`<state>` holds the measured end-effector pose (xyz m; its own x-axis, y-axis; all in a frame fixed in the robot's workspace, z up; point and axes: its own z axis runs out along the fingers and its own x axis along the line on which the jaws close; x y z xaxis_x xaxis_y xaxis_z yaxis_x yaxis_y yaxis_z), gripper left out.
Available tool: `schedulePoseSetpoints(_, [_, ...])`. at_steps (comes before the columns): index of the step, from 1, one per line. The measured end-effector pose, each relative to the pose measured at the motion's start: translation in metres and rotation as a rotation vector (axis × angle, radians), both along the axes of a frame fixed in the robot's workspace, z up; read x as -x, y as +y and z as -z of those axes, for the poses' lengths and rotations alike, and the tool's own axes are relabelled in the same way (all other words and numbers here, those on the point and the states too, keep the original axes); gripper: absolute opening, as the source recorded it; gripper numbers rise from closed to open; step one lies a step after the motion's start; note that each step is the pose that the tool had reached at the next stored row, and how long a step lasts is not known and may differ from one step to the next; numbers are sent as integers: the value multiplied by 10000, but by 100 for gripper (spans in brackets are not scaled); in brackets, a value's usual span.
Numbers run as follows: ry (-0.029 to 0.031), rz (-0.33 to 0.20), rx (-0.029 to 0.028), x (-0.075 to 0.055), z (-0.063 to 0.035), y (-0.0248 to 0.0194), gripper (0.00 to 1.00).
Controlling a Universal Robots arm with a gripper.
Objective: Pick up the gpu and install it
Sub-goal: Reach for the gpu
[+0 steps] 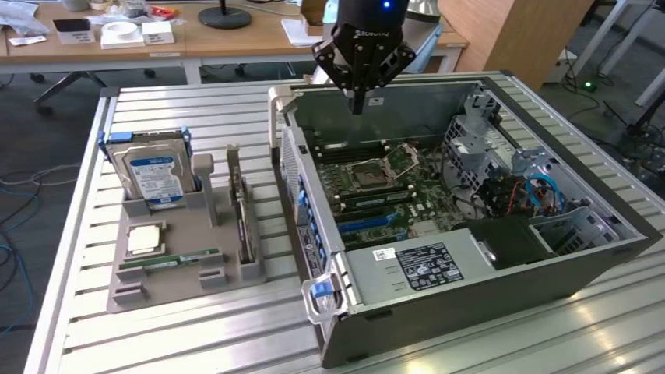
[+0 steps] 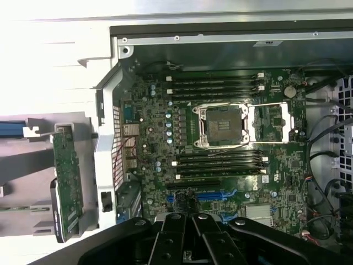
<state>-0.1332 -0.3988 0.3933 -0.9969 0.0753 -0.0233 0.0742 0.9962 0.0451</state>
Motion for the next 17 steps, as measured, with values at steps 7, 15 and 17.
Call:
schedulePoseSetpoints(7, [1, 0, 0, 42, 0, 0, 11])
schedulePoseSetpoints(15, [0, 0, 0, 84, 0, 0, 11])
schedulePoseSetpoints(17, [0, 1, 0, 95, 0, 0, 11])
